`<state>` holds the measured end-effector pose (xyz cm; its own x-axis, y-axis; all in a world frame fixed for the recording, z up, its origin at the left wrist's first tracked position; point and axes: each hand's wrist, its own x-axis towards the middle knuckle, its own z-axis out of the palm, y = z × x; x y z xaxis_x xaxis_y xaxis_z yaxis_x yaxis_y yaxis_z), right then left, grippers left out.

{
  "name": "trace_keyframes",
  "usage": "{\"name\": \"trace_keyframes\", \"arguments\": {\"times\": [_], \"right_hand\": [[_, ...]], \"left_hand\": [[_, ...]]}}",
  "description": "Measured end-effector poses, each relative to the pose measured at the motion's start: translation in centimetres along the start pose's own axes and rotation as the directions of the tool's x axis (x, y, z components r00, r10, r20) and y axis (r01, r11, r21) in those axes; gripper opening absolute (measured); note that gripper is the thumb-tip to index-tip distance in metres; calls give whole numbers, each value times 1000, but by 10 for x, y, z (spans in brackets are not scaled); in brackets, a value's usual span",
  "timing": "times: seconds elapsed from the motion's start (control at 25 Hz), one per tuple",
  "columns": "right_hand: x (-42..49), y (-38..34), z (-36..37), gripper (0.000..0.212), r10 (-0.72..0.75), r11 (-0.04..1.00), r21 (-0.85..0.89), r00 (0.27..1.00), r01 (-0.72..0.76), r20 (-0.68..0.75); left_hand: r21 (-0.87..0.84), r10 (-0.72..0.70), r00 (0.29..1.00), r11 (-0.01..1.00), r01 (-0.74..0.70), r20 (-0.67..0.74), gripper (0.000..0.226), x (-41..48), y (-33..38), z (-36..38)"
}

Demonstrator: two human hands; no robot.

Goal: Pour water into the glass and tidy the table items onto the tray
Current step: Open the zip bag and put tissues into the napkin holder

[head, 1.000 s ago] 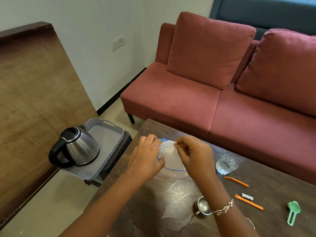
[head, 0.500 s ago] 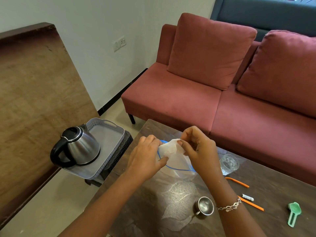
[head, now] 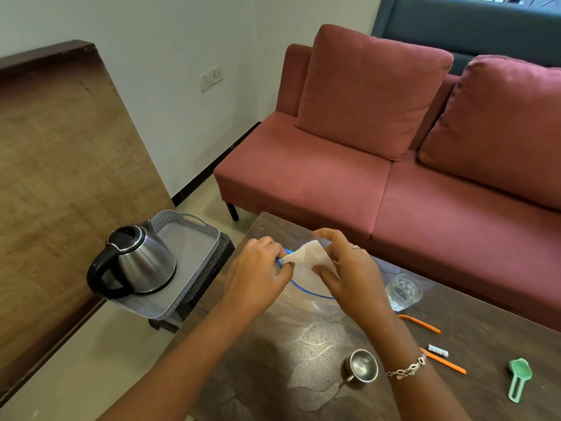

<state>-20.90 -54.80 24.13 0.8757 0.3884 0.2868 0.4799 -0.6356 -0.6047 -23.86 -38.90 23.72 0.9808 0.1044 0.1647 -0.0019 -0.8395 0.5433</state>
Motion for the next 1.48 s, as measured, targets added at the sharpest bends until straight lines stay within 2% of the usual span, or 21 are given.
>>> {"name": "trace_keyframes", "arguments": {"times": [0.24,0.52,0.68,0.92,1.08,1.2,1.32,1.4,1.48], "right_hand": [[3,-8,-20,39,82,989,137,989,-64,-125],[13,-14,-53,45,154,945,319,962,-76,-226],[16,-17,-58,46,173,913,404,952,-59,-252],[20,-28,-55,45,84,937,347,937,42,-339],[23,-25,-53,40,57,955,291,928,56,-368],[22,-17,-50,37,74,967,255,928,23,-366],[21,-10,-44,34,118,971,237,926,-32,-358],[21,-6,-39,33,138,970,236,928,-55,-347],[21,-3,-32,33,144,970,233,934,-68,-327]], "left_hand": [[-29,-71,990,997,75,119,49,1,-4,-2],[47,-83,991,996,78,110,24,0,-14,-1],[65,-51,992,997,44,114,18,-2,-15,0],[119,-19,988,993,1,156,23,-10,-23,6],[244,-9,976,969,-46,218,32,-18,-35,12],[180,-53,966,984,7,253,43,-25,-50,13],[171,-101,922,985,38,373,40,-31,-68,13],[182,-117,853,983,27,509,32,-36,-81,13],[144,-156,767,986,83,622,27,-40,-93,10]]}}
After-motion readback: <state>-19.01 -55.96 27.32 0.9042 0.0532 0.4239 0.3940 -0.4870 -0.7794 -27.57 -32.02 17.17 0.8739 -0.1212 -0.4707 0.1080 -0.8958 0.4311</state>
